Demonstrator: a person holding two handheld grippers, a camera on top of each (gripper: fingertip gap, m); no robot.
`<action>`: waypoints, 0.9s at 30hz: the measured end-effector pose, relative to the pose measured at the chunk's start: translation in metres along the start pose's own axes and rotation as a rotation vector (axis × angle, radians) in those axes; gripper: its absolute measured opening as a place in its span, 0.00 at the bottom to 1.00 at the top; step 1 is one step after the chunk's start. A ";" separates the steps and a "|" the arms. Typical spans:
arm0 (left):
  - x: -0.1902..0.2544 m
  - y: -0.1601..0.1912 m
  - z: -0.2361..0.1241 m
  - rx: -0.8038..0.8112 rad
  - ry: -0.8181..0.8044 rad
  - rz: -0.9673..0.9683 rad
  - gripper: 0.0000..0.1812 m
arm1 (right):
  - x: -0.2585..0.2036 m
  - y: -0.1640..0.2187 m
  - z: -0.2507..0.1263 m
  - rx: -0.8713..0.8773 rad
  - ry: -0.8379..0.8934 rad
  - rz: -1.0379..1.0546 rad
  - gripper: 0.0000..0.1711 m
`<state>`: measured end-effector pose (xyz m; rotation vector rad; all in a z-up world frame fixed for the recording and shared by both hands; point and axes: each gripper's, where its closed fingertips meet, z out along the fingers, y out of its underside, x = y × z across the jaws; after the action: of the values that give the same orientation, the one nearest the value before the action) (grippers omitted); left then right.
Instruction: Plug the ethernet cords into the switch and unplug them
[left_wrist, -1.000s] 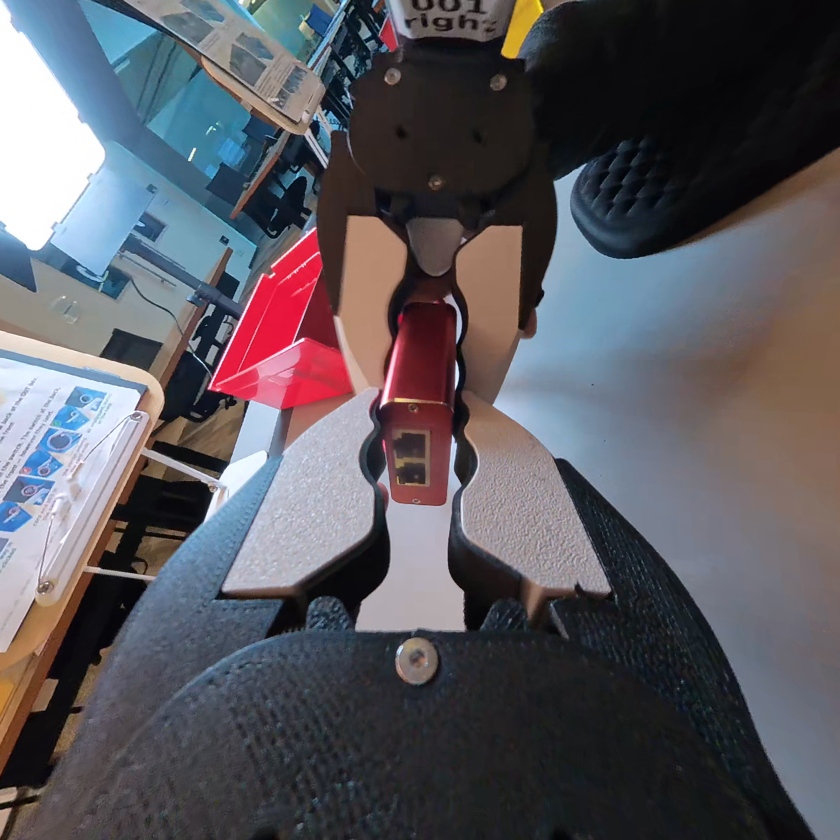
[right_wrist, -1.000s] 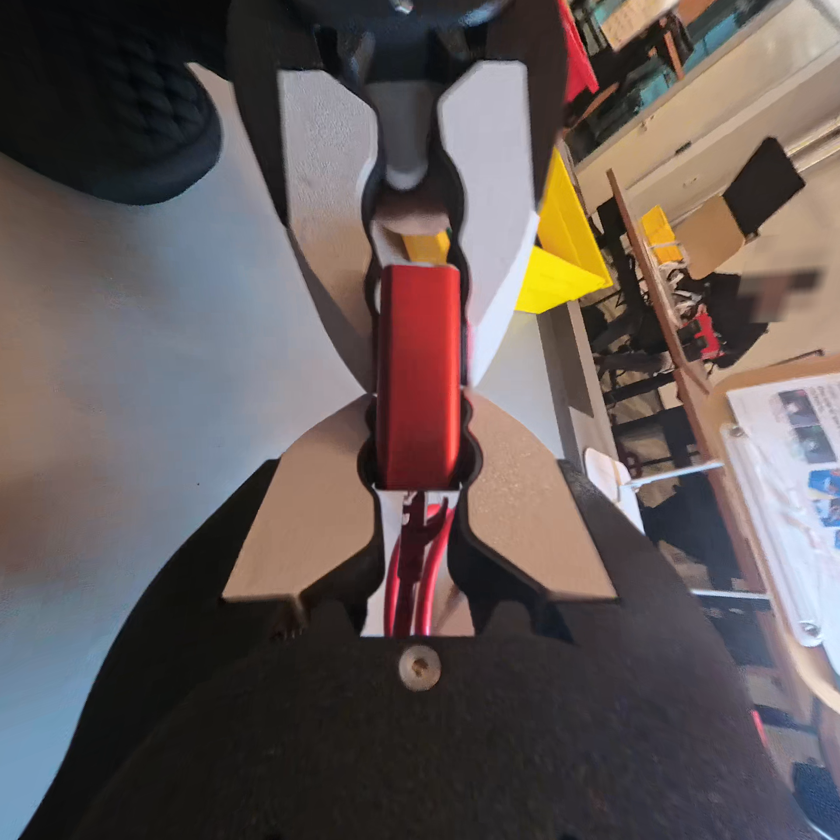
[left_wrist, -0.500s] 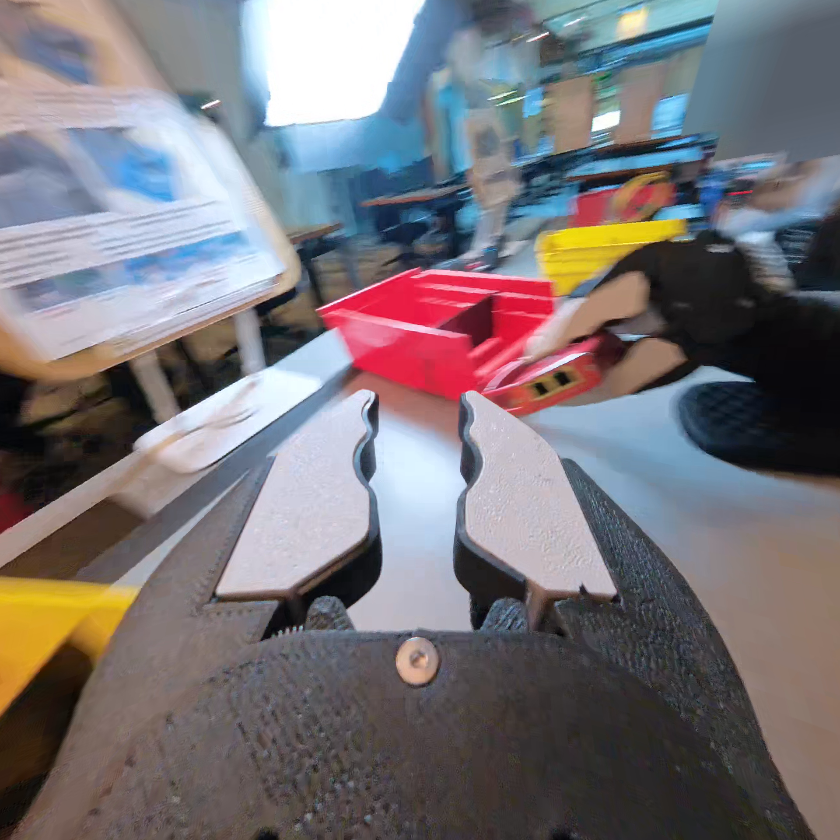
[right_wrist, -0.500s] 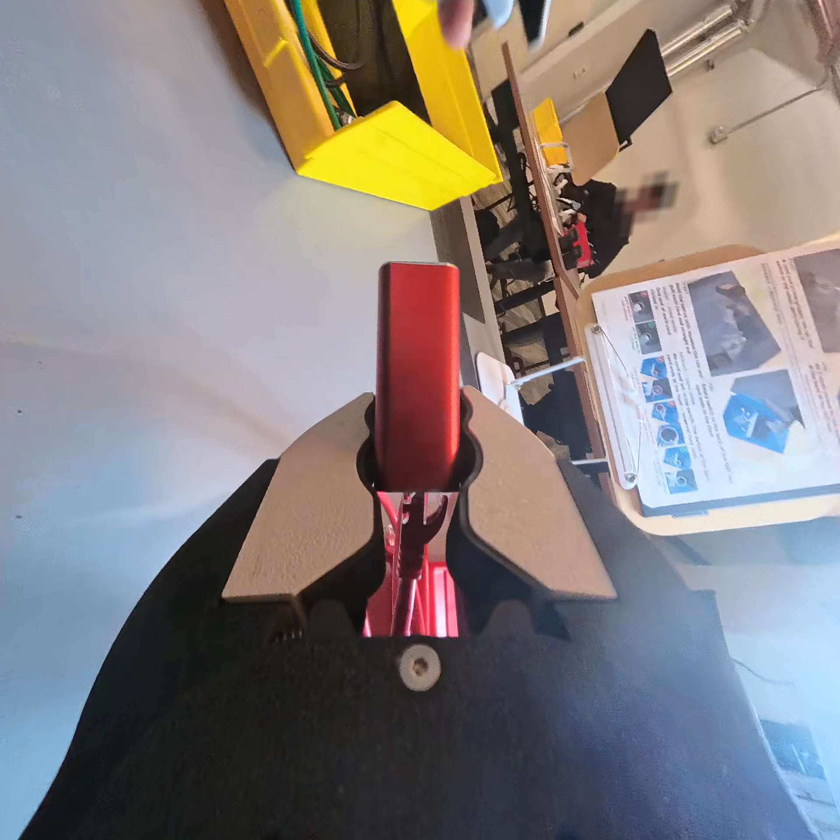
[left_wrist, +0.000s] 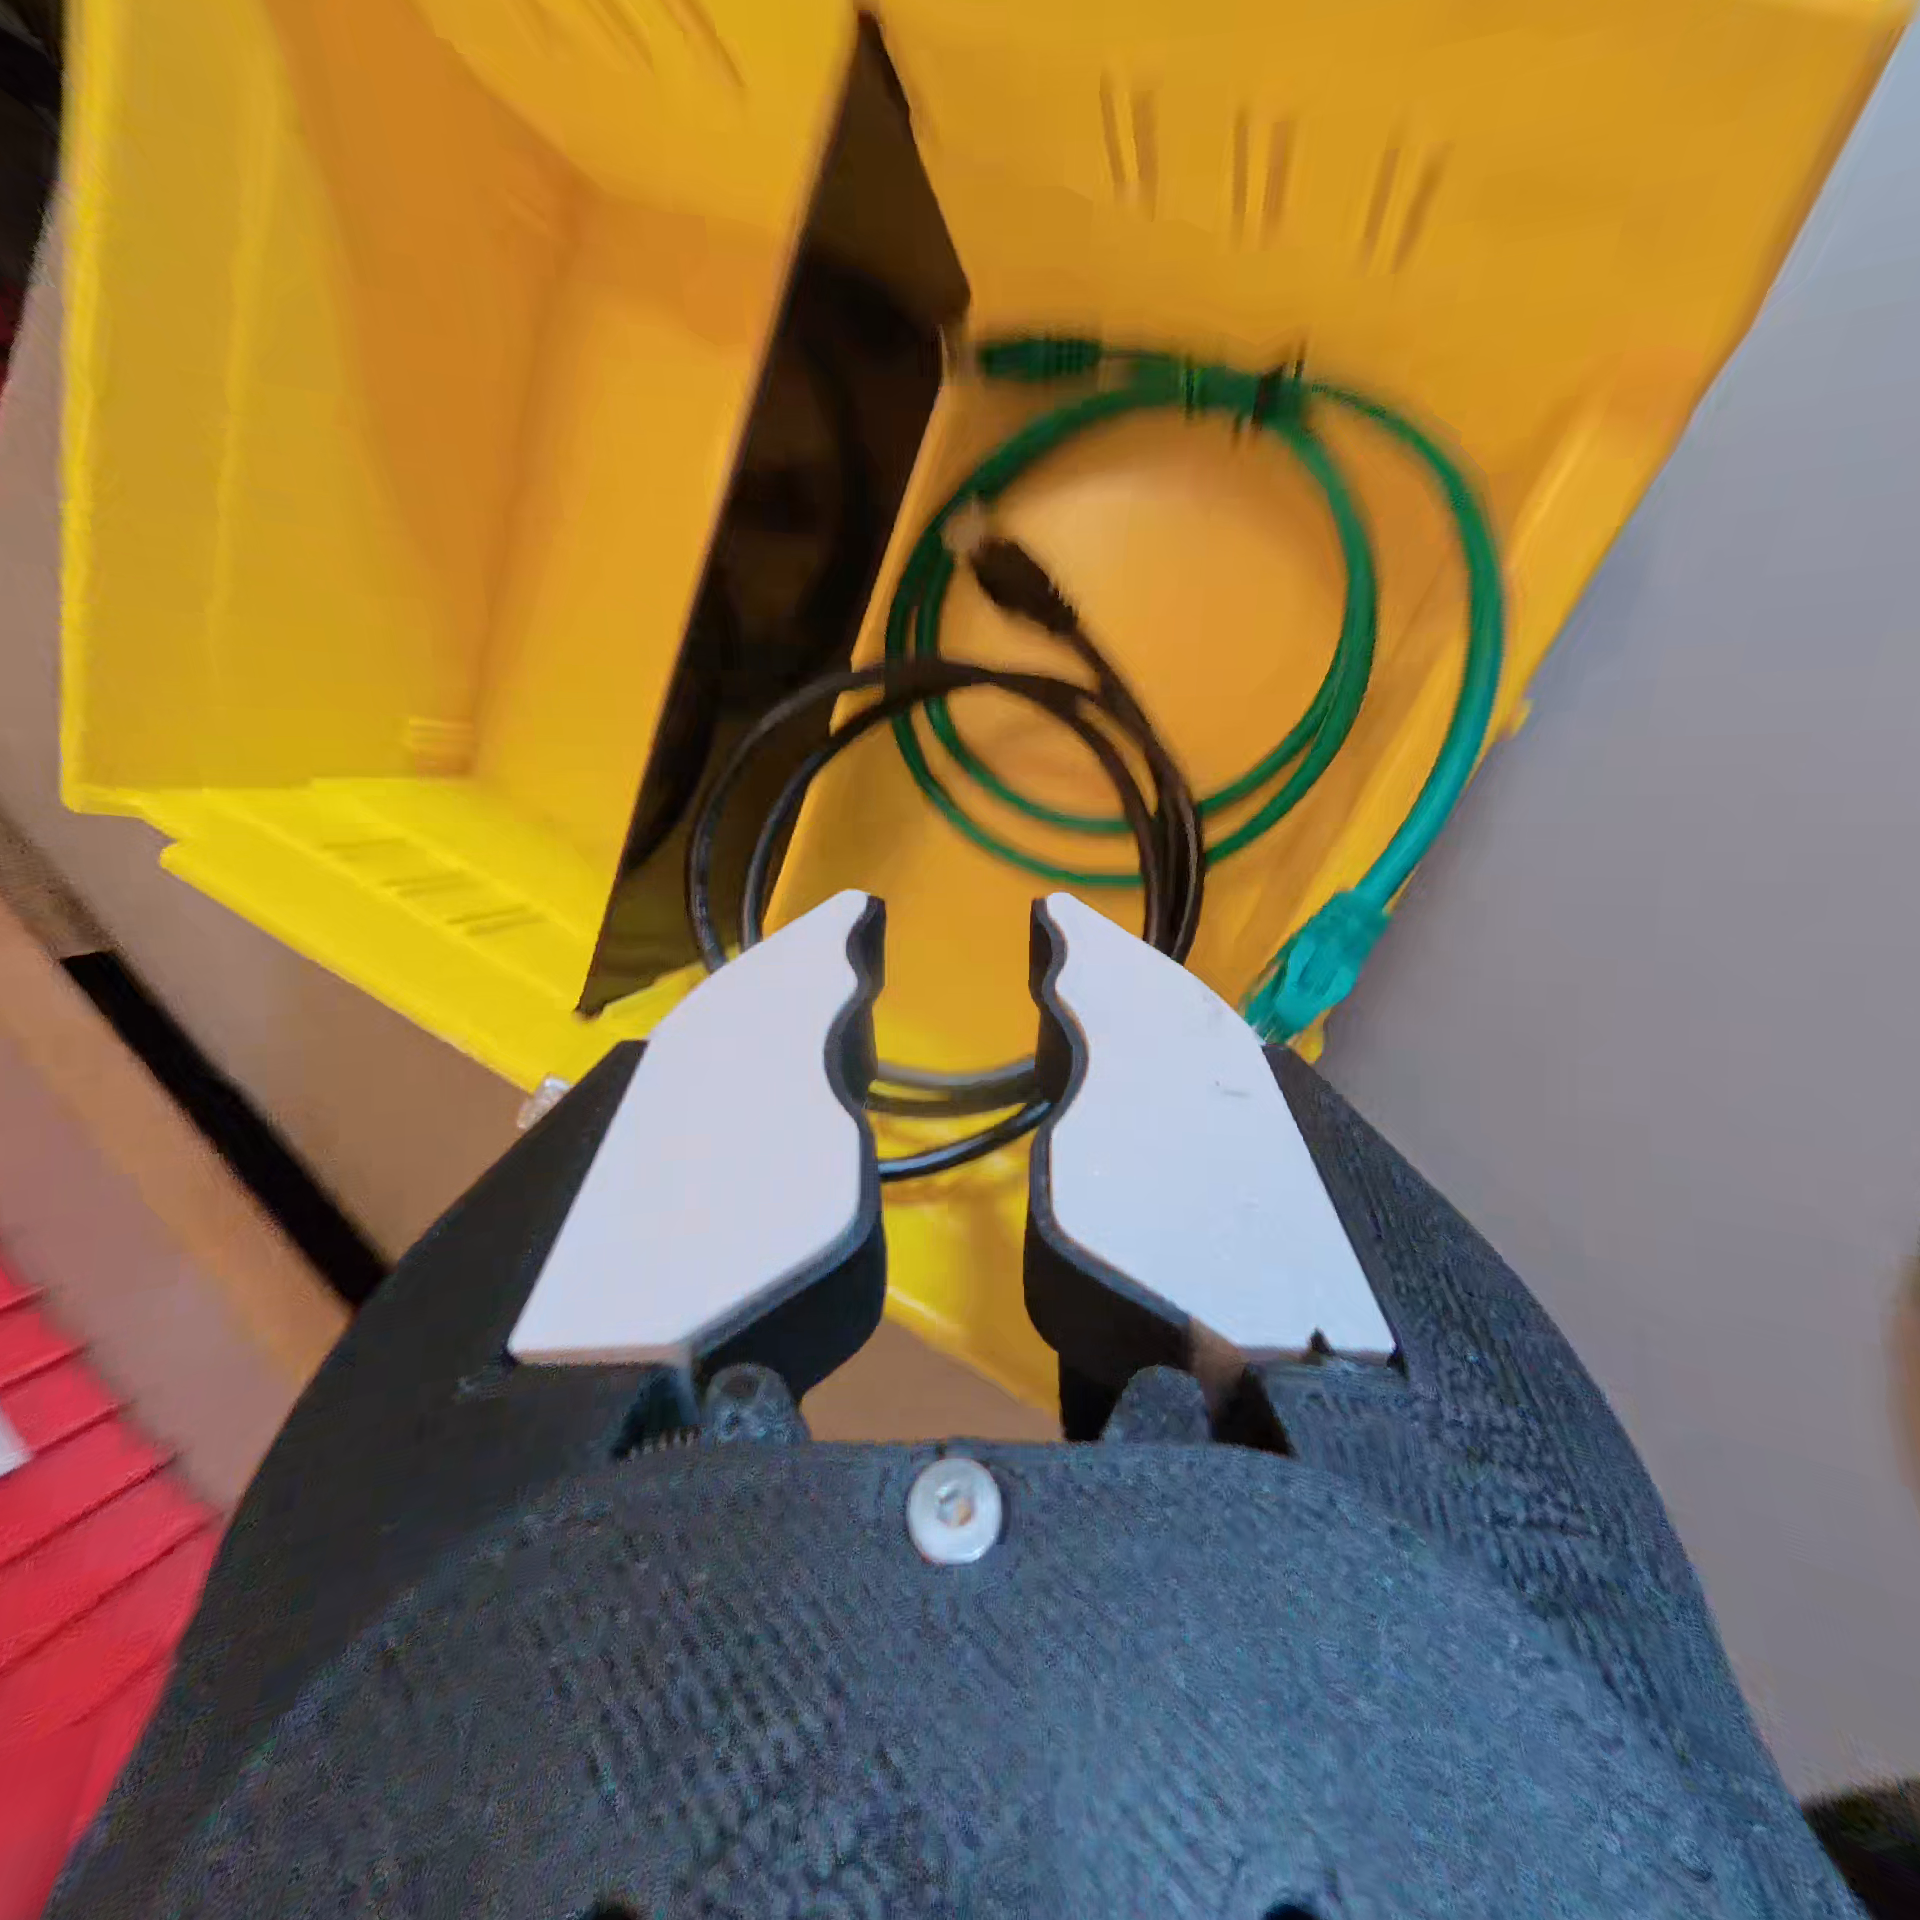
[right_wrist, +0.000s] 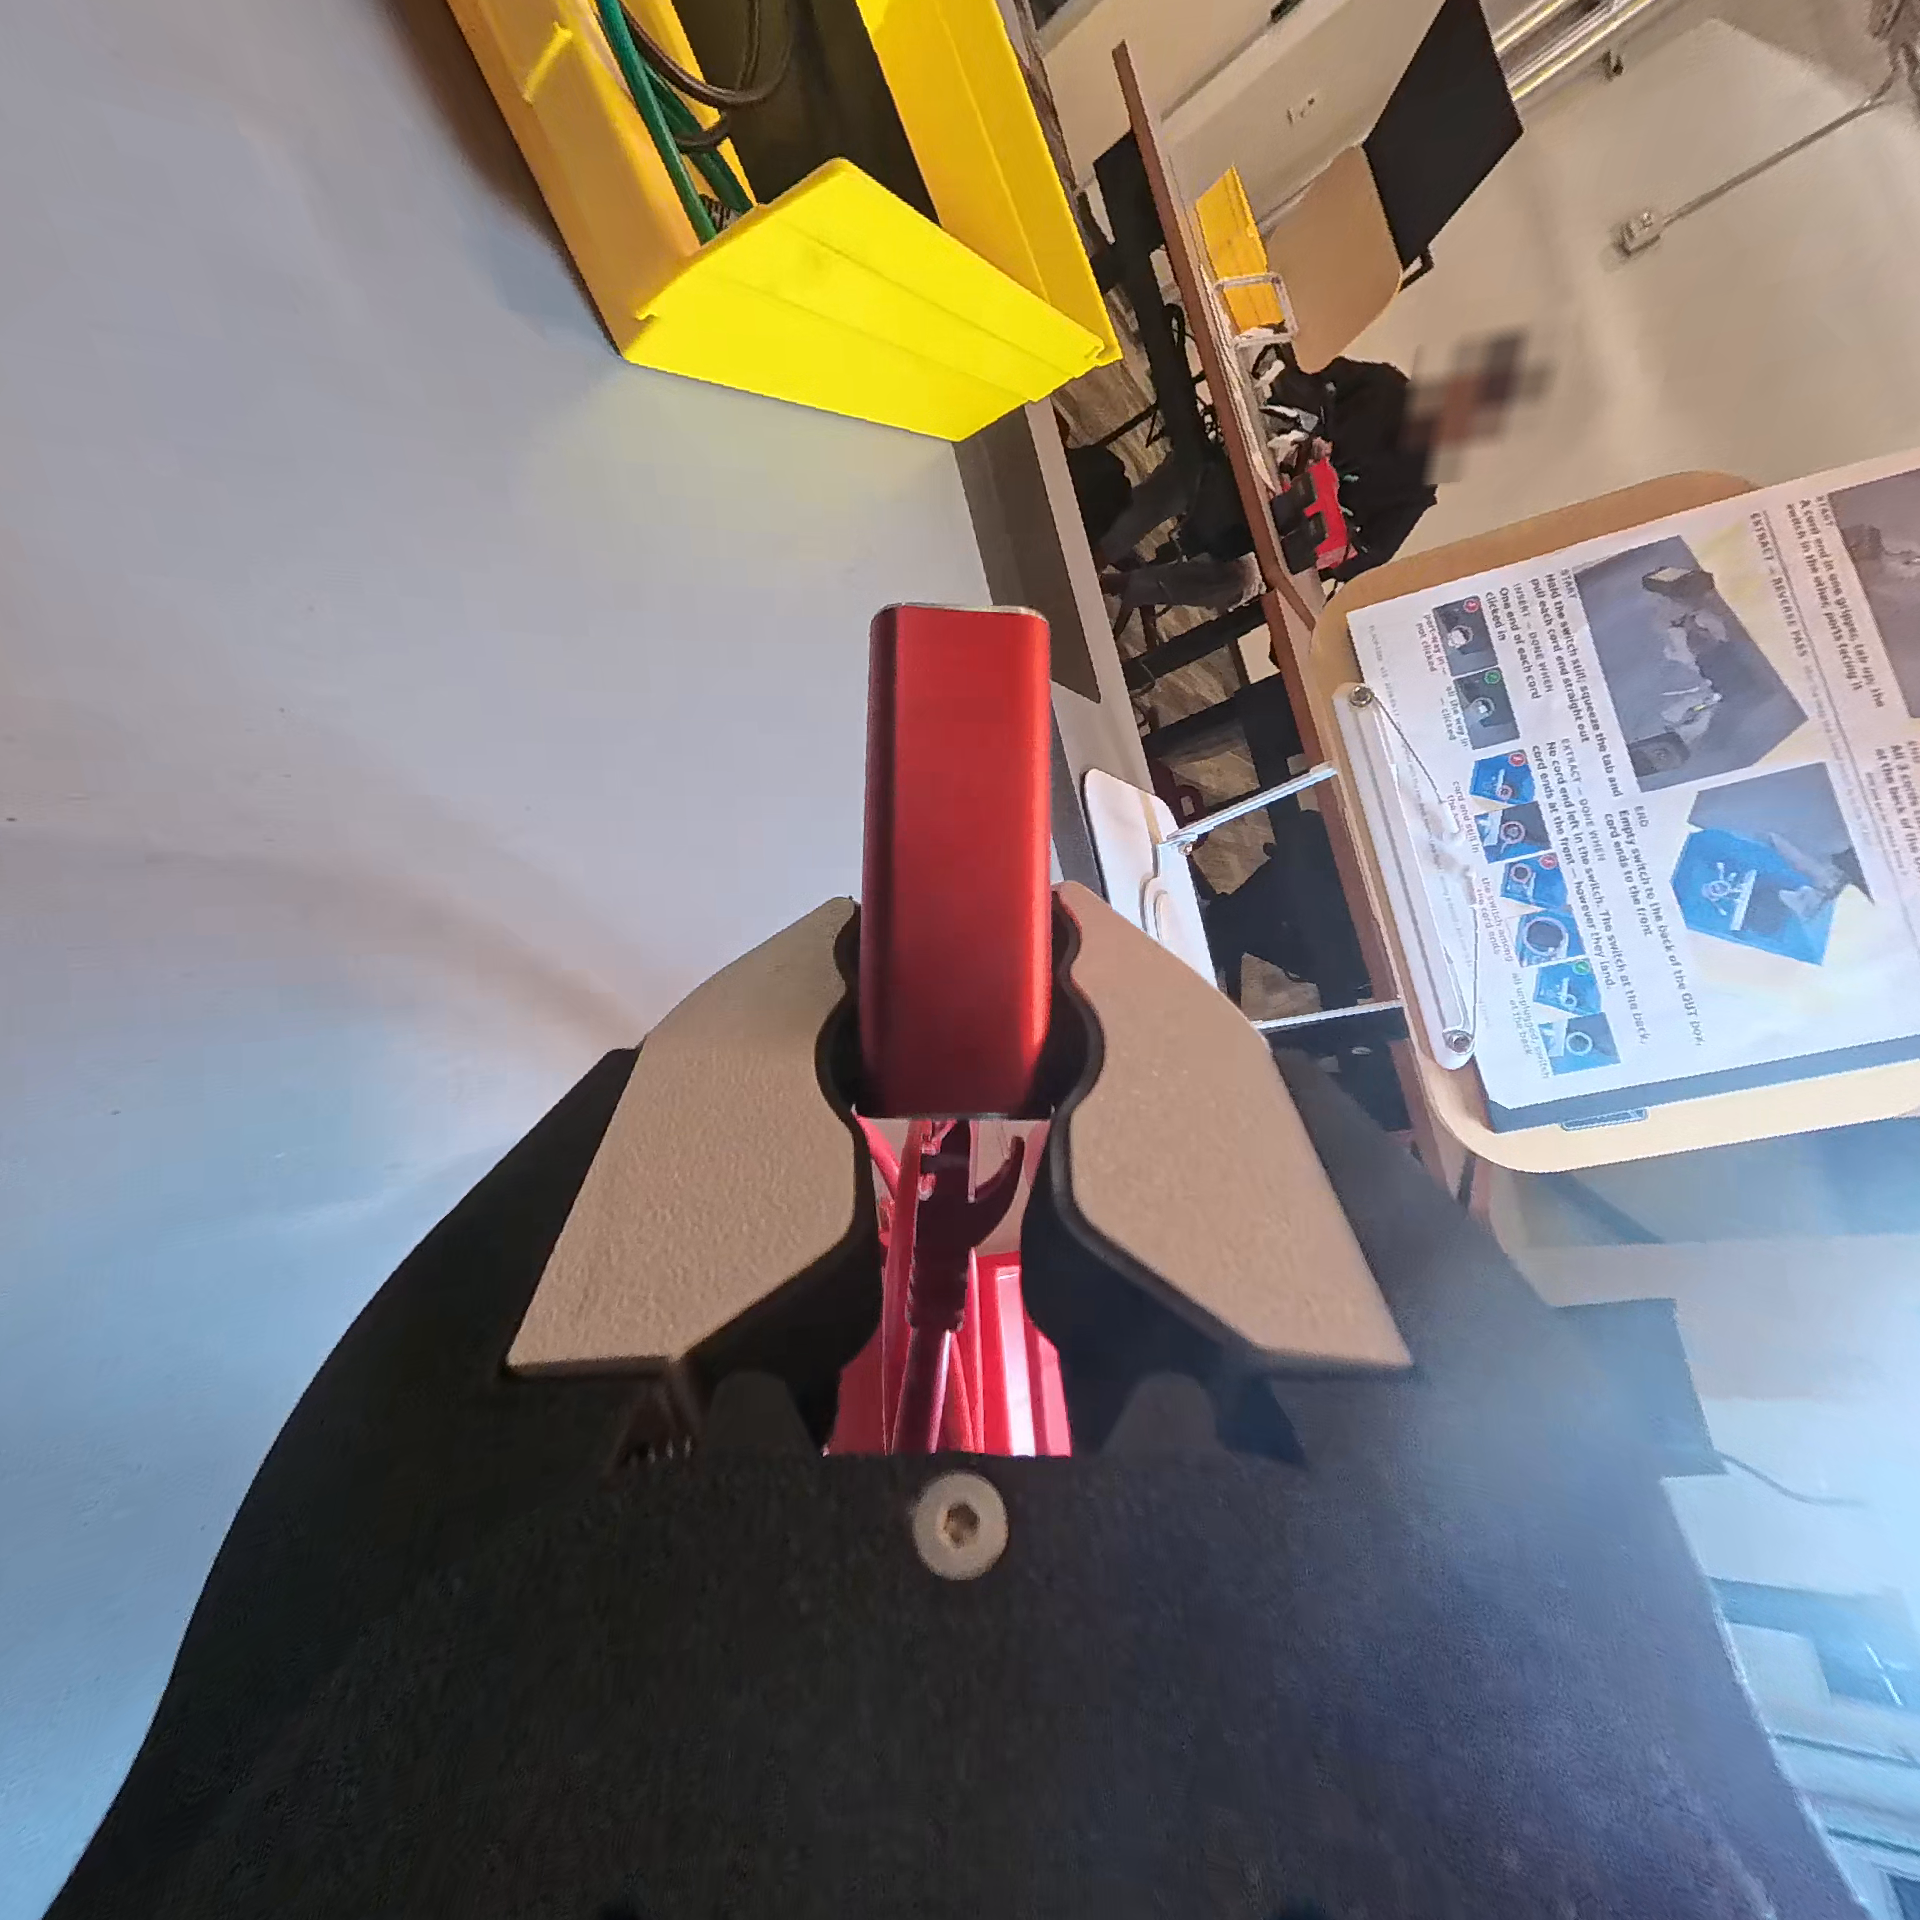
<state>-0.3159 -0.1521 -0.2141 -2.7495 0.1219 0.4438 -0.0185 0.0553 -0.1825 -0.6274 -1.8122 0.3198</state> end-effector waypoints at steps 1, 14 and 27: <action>0.001 0.009 0.003 -0.078 -0.005 0.064 0.15 | -0.001 0.000 0.000 0.001 -0.004 0.003 0.17; 0.022 0.051 0.012 -0.508 0.126 0.592 0.24 | -0.005 0.005 0.004 0.001 -0.033 0.028 0.17; 0.001 -0.004 -0.069 -0.039 0.039 0.502 0.07 | -0.004 0.005 0.002 0.016 -0.036 0.041 0.17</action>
<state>-0.2945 -0.1731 -0.1517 -2.7470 0.8312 0.5213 -0.0183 0.0575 -0.1885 -0.6519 -1.8308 0.3751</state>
